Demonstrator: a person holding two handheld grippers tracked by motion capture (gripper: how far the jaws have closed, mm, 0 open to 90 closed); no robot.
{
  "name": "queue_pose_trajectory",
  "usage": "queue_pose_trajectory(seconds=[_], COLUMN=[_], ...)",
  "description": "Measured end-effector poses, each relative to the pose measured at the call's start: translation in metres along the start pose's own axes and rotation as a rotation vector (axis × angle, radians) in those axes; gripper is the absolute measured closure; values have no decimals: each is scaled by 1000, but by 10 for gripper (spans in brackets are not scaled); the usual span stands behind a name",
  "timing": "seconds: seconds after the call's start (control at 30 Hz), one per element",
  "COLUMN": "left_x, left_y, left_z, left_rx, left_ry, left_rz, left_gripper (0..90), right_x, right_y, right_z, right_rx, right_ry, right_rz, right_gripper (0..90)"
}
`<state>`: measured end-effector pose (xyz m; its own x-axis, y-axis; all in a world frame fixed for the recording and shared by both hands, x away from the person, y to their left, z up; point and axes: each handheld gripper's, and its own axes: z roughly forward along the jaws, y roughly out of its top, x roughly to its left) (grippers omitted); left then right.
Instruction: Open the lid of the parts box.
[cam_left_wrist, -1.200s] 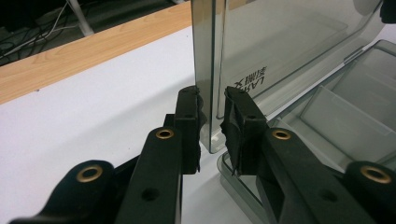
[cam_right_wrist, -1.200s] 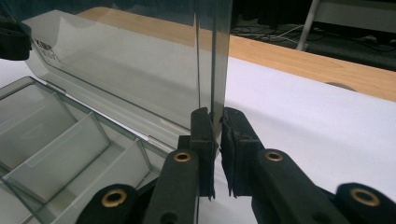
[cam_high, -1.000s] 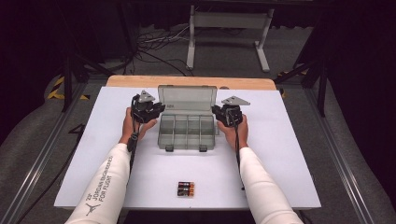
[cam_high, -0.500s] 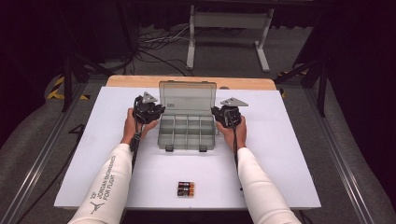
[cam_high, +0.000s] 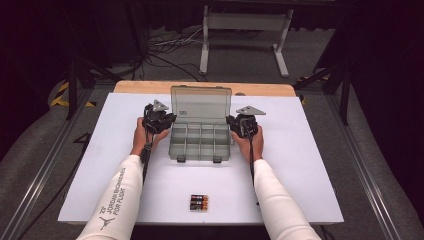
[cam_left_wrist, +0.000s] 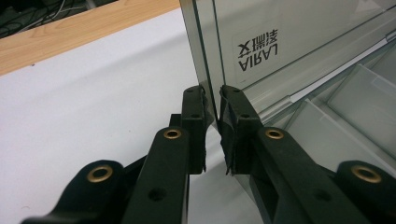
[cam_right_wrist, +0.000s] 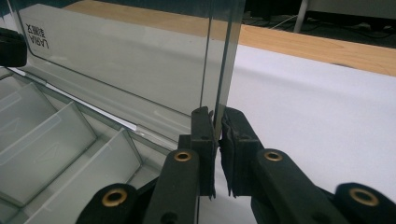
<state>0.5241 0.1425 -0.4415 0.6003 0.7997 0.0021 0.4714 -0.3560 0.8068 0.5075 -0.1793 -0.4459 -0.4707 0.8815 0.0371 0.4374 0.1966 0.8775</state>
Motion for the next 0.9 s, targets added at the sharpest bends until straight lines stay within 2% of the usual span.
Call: queue_pose_trajectory(seconds=[0.23,0.57,0.7,0.9], left_x=[1,1,1,0], left_y=[-2,-3,-2,-2], left_z=[2,1,1,3], left_rx=[-18,-19,-19,-18], left_ry=[-4,-3,5,13], left_rz=[-10,-13,2,18], left_gripper=[803,801,788,778], right_x=[1,3,3,4], right_y=[-1,1,2,2], right_z=[0,1,2,2], right_rx=[0,9,14,14], right_ry=[-9,-26,-27,-35], right_rz=[1,-40,-55,-52], right_gripper=[835,817,810,802])
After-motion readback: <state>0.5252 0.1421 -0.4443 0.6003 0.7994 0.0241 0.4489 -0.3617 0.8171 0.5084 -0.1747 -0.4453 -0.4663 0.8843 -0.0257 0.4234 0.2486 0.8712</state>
